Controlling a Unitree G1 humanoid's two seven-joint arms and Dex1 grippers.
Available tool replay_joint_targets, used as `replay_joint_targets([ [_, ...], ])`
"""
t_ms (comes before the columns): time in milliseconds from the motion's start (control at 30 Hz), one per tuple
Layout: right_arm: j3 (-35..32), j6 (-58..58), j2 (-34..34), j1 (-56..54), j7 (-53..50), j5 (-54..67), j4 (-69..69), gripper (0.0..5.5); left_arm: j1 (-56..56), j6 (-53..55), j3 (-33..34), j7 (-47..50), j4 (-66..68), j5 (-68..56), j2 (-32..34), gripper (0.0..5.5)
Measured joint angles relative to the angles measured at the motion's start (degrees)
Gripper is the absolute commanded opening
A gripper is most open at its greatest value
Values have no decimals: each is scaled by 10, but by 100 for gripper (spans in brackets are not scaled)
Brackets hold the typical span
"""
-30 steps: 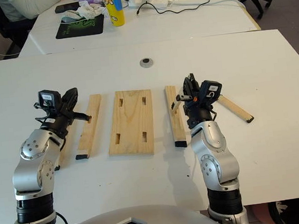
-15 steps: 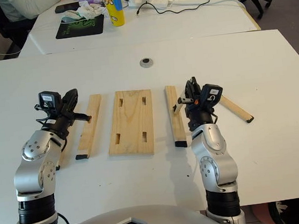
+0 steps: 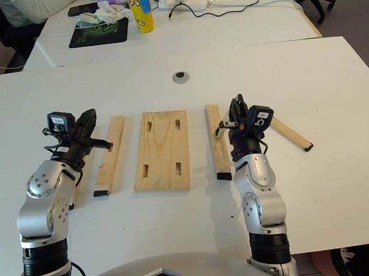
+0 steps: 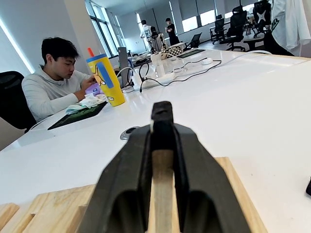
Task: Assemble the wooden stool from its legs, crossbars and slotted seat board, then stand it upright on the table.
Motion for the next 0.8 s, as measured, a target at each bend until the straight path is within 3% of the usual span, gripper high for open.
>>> replay_joint_targets([
  [333, 71, -125, -25, 48, 14, -140, 53, 43, -6, 6, 0, -17, 0, -1, 8, 0],
  [800, 60, -165, -35, 66, 44, -144, 71, 43, -6, 15, 0, -27, 0, -1, 12, 0],
])
